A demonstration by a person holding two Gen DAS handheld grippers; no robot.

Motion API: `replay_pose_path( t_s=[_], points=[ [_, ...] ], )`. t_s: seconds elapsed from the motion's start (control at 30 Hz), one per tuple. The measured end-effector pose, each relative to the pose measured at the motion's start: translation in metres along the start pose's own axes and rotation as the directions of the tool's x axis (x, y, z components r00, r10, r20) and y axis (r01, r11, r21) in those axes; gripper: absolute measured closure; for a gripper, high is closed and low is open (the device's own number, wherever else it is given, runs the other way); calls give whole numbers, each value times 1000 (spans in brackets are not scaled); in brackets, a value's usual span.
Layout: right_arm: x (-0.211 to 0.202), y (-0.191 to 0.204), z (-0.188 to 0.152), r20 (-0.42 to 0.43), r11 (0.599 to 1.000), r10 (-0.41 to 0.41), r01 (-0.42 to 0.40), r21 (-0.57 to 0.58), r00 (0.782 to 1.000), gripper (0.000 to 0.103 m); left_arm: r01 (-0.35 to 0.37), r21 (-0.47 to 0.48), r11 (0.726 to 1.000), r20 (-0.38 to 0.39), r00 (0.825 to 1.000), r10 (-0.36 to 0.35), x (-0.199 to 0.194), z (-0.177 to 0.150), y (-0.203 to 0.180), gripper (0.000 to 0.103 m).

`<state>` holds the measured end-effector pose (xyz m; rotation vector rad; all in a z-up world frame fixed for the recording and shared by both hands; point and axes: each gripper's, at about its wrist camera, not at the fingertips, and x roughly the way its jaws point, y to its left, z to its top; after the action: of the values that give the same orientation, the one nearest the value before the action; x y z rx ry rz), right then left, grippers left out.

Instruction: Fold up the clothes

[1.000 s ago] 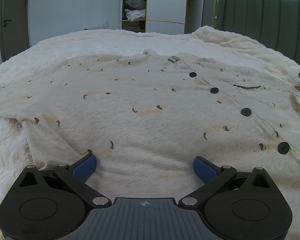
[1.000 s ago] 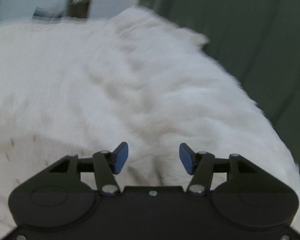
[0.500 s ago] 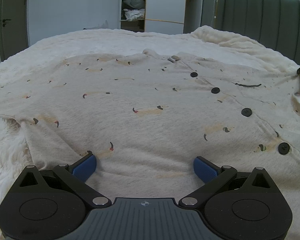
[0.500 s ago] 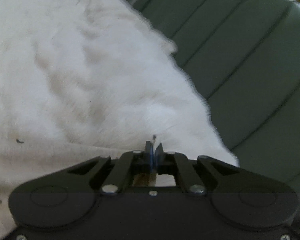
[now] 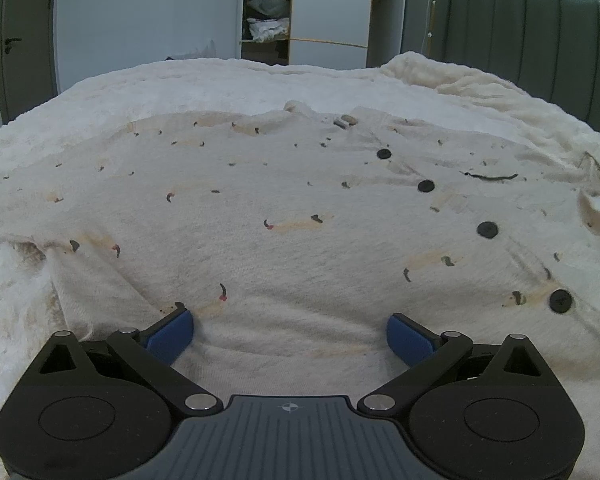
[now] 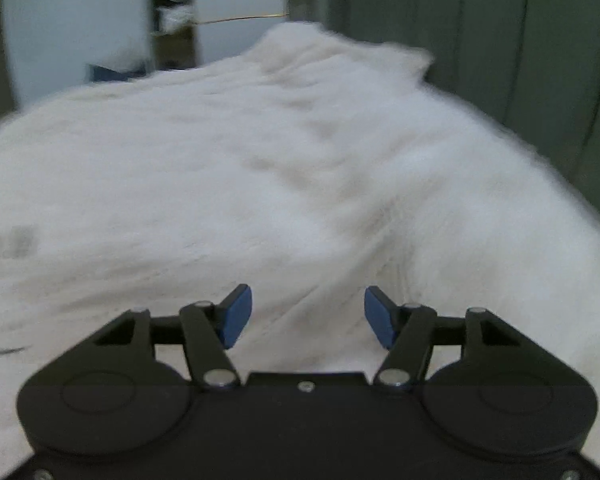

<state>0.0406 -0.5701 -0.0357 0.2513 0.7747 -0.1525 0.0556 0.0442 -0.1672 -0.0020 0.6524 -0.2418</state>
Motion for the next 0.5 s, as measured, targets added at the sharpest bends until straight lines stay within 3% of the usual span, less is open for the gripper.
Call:
replay_pose_path(
  t_s=[0.03, 0.1, 0.27, 0.3, 0.4, 0.47, 0.5],
  points=[
    [-10, 9, -23, -38, 997, 75, -74, 14, 996, 41, 14, -12, 1000, 2, 1000, -14, -5, 3, 1, 11],
    [-29, 27, -68, -109, 975, 220, -216, 48, 969, 41, 57, -57, 997, 16, 998, -56, -22, 12, 8, 13],
    [-48, 66, -158, -238, 942, 330, -335, 19, 914, 47, 112, -47, 993, 20, 994, -111, -77, 29, 28, 13],
    [-47, 68, -176, -256, 937, 347, -344, 61, 902, 47, 115, -35, 993, 8, 993, -115, -88, 30, 34, 13],
    [-38, 65, -201, -245, 907, 417, -386, 166, 875, 50, 77, 2, 997, -13, 997, -77, -115, 27, 51, 13],
    [-53, 70, -218, -198, 900, 422, -383, 207, 885, 53, 32, 17, 999, -23, 999, -31, -127, 21, 64, 20],
    [-57, 69, -223, -151, 874, 457, -412, 258, 877, 53, 8, -3, 1000, -33, 999, -8, -130, 17, 70, 27]
  ],
)
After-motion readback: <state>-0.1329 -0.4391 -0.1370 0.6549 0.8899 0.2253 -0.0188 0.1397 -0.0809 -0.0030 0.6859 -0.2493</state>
